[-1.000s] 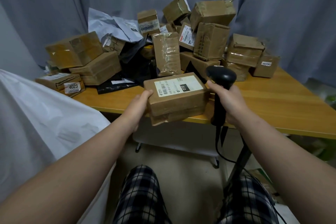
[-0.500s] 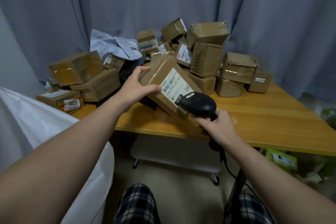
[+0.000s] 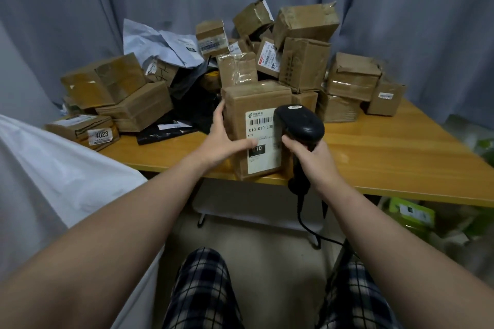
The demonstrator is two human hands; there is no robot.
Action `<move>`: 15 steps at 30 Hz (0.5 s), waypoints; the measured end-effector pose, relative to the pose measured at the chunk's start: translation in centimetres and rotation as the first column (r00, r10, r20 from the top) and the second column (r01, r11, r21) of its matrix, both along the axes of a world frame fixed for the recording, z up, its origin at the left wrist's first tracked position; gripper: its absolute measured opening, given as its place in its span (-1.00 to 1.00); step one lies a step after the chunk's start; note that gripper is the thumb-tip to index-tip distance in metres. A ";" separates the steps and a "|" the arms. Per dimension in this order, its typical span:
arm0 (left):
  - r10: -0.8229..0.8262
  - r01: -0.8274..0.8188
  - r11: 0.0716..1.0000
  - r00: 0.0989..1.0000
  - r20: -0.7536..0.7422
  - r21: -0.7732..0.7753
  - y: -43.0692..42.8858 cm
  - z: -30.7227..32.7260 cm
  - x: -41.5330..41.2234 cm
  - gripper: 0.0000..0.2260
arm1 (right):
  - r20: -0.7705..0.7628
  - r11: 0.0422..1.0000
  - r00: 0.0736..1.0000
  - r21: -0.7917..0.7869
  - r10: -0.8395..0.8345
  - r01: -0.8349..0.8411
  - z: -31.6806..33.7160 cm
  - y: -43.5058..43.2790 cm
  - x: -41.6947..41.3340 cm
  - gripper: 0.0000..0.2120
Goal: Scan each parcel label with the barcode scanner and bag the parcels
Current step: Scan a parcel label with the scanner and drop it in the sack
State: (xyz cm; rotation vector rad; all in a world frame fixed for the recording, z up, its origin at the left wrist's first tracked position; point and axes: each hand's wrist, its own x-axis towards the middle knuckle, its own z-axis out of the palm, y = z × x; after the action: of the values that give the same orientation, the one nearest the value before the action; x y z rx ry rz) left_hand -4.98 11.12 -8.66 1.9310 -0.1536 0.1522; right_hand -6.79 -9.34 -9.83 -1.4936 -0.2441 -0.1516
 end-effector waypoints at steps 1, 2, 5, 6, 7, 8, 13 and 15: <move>-0.012 0.012 1.000 1.000 -0.011 0.003 -0.2 -0.8 -0.4 0.05 | 0.010 1.000 1.000 0.008 -0.014 0.014 0.0 0.1 -0.1 -0.68; -0.010 0.010 1.000 1.000 -0.008 -0.008 -0.3 -1.4 -0.6 0.02 | 0.026 0.999 0.999 0.004 -0.040 0.040 0.0 0.1 -0.2 -0.69; 0.044 -0.041 0.997 0.998 0.037 -0.067 -0.6 -1.7 -1.0 -0.04 | 0.138 0.992 0.986 -0.068 -0.094 0.104 -0.6 0.2 -0.8 -0.74; 0.057 -0.053 0.995 0.997 0.045 -0.085 -0.6 -1.5 -1.0 -0.05 | 0.167 0.986 0.981 -0.119 -0.095 0.115 -0.9 0.3 -1.1 -0.77; 0.065 -0.060 0.994 0.997 0.048 -0.097 -0.6 -1.4 -1.0 -0.07 | 0.191 0.976 0.977 -0.176 -0.096 0.131 -1.2 0.4 -1.4 -0.81; 0.068 -0.062 0.993 0.997 0.049 -0.100 -0.5 -1.2 -1.0 -0.09 | 0.216 0.965 0.971 -0.215 -0.101 0.148 -1.4 0.5 -1.8 -0.88; 0.072 -0.065 0.993 0.995 0.074 -0.094 -0.5 -0.9 -1.1 -0.16 | 0.212 0.958 0.964 -0.199 -0.162 0.204 -1.0 1.3 -3.0 -0.76; 0.077 -0.071 0.994 0.995 0.064 -0.087 -0.4 -0.9 -1.0 -0.17 | 0.197 0.957 0.967 -0.208 -0.159 0.199 -1.0 1.2 -3.3 -0.69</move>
State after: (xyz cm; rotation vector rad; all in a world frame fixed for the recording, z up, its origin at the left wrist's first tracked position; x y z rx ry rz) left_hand -5.94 10.72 -9.52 1.8485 -0.1186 0.2698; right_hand -10.09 -8.11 -10.85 -1.7321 -0.2766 -0.4175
